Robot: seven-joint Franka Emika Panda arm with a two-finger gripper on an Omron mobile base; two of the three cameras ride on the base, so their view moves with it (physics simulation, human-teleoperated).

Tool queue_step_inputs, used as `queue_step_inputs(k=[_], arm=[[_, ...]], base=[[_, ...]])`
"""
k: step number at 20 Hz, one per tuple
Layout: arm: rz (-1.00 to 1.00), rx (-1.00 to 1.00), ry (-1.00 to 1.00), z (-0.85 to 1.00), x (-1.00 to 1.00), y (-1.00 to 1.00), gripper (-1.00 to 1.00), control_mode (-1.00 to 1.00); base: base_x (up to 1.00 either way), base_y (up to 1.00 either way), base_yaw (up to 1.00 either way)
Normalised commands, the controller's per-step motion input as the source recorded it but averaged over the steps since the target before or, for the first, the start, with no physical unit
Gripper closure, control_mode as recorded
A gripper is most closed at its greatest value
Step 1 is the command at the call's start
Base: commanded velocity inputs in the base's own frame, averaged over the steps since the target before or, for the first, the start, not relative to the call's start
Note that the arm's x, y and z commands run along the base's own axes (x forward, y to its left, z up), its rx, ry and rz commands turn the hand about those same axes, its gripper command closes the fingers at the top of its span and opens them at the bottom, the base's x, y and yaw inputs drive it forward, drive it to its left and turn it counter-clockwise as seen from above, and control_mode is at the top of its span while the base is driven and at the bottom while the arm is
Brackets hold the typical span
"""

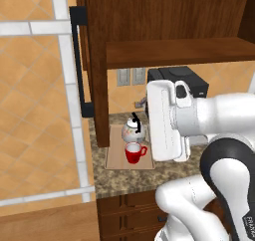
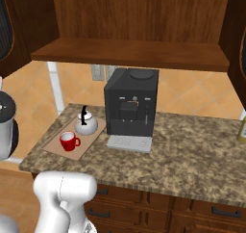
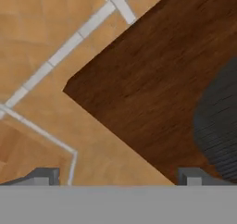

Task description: Pick the kettle from the counter and place it on the tray. Then pick the mug from the cabinet and place it on the tray. Then close the cabinet doors.

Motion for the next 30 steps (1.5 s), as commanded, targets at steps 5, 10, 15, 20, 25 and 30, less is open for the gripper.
queue_step_inputs(k=[5, 10, 15, 20, 25, 30], arm=[[0.10, 0.04, -0.25, 0.25, -0.45, 0.47, -1.00, -1.00], [0.08, 0.00, -0.26, 0.25, -0.30, 0.47, -1.00, -1.00], [0.03, 0.00, -0.25, 0.22, -0.21, 0.55, -1.00, -1.00], [0.04, 0.00, -0.25, 0.22, -0.09, 0.37, -1.00, -1.00], [0.00, 0.00, -0.24, 0.23, -0.69, 0.02, -1.00, -1.00], [-0.01, 0.00, -0.25, 0.20, -0.67, 0.06, -1.00, -1.00]], base=[[0.00, 0.00, 0.00], [0.00, 0.00, 0.00], [0.00, 0.00, 0.00], [0.00, 0.00, 0.00], [0.00, 0.00, 0.00], [0.00, 0.00, 0.00]])
